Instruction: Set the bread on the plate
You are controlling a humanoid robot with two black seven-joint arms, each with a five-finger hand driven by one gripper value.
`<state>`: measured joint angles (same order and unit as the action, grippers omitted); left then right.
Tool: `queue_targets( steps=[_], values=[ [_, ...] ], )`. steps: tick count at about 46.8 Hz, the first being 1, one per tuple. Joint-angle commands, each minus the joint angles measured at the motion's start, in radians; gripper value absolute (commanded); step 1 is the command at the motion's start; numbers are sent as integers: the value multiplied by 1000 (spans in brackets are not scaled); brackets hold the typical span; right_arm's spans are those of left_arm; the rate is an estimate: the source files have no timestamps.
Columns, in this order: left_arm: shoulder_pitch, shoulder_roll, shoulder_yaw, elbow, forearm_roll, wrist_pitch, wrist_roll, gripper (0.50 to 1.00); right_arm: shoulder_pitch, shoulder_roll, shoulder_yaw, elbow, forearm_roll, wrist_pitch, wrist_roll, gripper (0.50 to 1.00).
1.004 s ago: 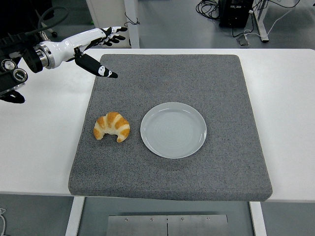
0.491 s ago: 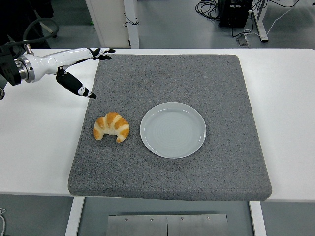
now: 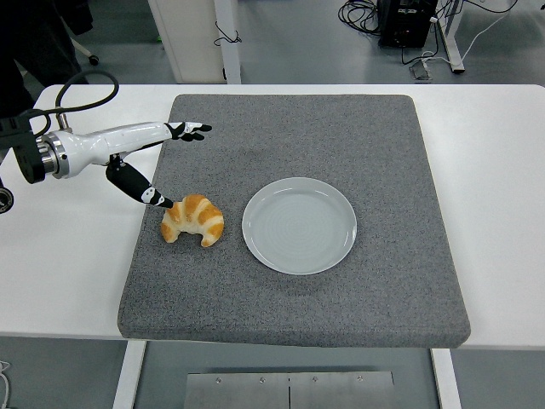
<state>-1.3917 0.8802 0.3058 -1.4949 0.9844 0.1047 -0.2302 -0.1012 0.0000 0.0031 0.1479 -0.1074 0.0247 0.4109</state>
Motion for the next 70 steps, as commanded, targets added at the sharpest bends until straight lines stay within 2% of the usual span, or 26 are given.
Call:
queue_targets(
  steps=[1, 7, 24, 30, 39, 46, 59, 70],
  values=[
    [0, -3, 38, -7, 0, 49, 0, 972, 0, 0, 0, -1, 0, 0, -1, 1000],
    [3, -12, 61, -7, -1, 93, 0, 974, -2, 0, 0, -1, 0, 0, 0, 1000],
    [22, -59, 101, -4, 8, 110, 6, 972, 0, 0, 0, -1, 0, 0, 0, 1000],
    [23, -79, 122, 1, 46, 141, 43, 972, 0, 0, 0, -1, 0, 0, -1, 1000],
    [26, -89, 128, 10, 74, 170, 54, 972, 0, 0, 0, 1, 0, 0, -1, 1000],
    [57, -119, 134, 36, 74, 205, 86, 972, 0, 0, 0, 1, 0, -2, 0, 1000],
    [95, -181, 142, 61, 74, 254, 91, 972, 0, 0, 0, 1, 0, -2, -1, 1000],
    [95, -185, 142, 64, 74, 274, 111, 960, 0, 0, 0, 1, 0, 0, 0, 1000]
  ],
)
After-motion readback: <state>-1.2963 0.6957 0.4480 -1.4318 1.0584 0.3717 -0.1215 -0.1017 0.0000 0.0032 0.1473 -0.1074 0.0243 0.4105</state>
